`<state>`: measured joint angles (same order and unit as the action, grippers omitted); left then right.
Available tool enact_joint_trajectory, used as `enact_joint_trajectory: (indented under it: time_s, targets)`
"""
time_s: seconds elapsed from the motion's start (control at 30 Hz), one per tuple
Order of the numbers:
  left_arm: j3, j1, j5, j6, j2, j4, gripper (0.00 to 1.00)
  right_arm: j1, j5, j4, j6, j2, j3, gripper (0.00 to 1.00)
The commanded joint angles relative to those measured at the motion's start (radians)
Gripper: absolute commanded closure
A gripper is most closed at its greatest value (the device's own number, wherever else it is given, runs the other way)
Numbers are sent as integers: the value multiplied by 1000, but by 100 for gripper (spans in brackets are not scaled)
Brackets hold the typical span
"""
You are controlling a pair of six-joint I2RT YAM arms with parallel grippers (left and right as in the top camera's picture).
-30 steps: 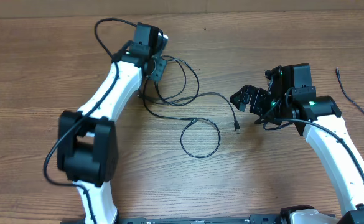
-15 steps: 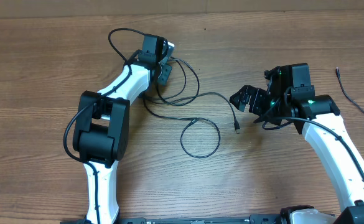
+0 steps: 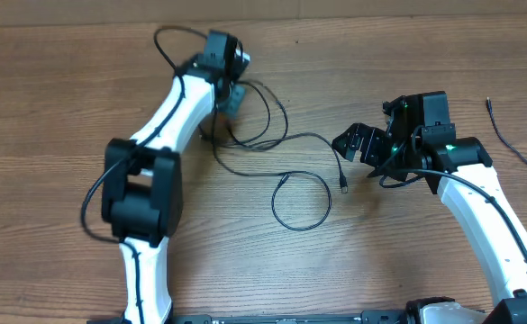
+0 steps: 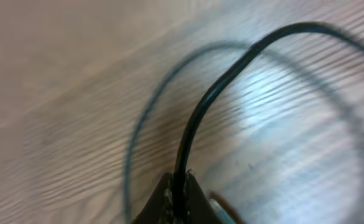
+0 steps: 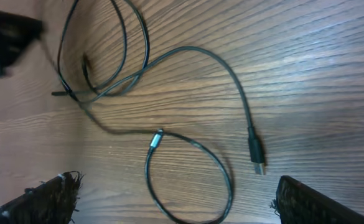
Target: Untangle cables
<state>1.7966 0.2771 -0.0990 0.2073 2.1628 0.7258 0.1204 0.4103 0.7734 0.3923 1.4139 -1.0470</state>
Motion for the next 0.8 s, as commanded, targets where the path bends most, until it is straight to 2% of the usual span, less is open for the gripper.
enact_joint_trajectory:
  time_s: [0.0,0.17,0.23,0.33,0.57,0.67,0.77]
  targets:
    - [93,18,116,-32,-185,44,96,2,68,-7,6,2,2,0]
    - [93,18,314,-39,-314,83,96,3,142,-18,24,2,2,0]
    - [93,18,390,-84,-352,90,96,3,165,-30,65,2,2,0]
    - [93,18,472,-181,-388,89,96,3,168,-60,124,3,2,0]
    - [93,18,546,-442,-413,77,96,26,171,-135,226,3,2,0]
    - [93,18,631,-540,-413,18,96,69,157,-195,273,7,3,0]
    - [93,19,681,-656,-413,-59,96,127,61,-242,373,21,3,0]
